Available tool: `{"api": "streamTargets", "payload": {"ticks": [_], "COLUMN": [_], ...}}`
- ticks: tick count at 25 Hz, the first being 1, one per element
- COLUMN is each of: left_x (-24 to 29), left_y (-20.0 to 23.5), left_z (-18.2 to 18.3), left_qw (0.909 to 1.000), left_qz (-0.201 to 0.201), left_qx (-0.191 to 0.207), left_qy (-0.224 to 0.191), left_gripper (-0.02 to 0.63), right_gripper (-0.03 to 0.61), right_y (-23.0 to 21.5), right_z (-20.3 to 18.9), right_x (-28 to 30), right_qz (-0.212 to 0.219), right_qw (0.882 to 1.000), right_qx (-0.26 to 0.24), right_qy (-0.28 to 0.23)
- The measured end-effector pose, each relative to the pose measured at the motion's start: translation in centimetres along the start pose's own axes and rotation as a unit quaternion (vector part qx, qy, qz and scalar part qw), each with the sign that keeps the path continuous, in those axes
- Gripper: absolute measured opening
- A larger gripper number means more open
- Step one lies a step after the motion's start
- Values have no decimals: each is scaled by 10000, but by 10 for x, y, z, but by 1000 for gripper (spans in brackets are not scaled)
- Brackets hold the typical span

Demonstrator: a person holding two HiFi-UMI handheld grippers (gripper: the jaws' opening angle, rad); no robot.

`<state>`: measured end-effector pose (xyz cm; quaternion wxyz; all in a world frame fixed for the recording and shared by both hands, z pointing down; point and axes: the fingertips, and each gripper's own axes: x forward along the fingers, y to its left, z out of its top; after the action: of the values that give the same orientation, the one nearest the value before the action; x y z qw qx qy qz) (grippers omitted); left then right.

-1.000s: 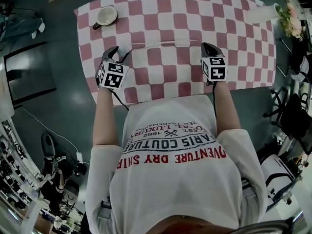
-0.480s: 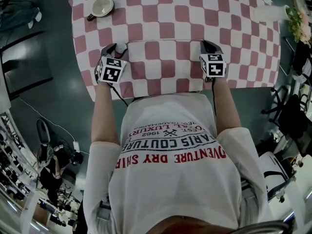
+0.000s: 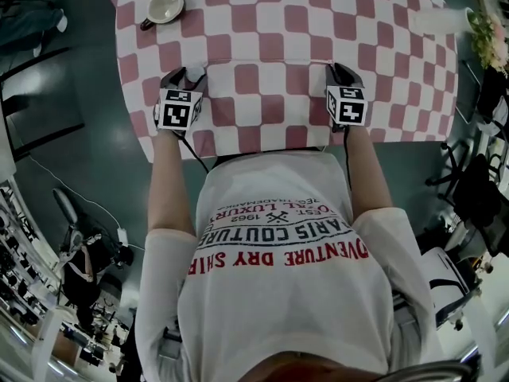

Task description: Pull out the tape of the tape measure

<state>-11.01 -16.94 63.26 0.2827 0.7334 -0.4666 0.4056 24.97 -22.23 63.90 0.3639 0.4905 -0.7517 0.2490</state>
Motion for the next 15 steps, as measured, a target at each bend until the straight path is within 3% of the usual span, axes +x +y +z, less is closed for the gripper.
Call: {"api": "streamTargets", "payload": {"ticks": [3, 12, 15], "left_x": [-1, -35, -51], "left_y": [2, -5, -9], "left_z": [0, 31, 47], "left_qw": [9999, 9975, 9956], "left_qz": [122, 153, 116], "left_qx": [-31, 14, 55], "left_qy": [-44, -685, -932], "left_gripper": [268, 287, 255], "right_gripper": [169, 178, 176], "right_y": [1, 15, 27], "right_z": [3, 35, 55], "right_x": [-2, -36, -50], "right_qz": [4, -139, -52], "right_qw": [10000, 9979, 9954], "right_qx": [-25, -106, -192], "right_qy": [-58, -625, -937]}}
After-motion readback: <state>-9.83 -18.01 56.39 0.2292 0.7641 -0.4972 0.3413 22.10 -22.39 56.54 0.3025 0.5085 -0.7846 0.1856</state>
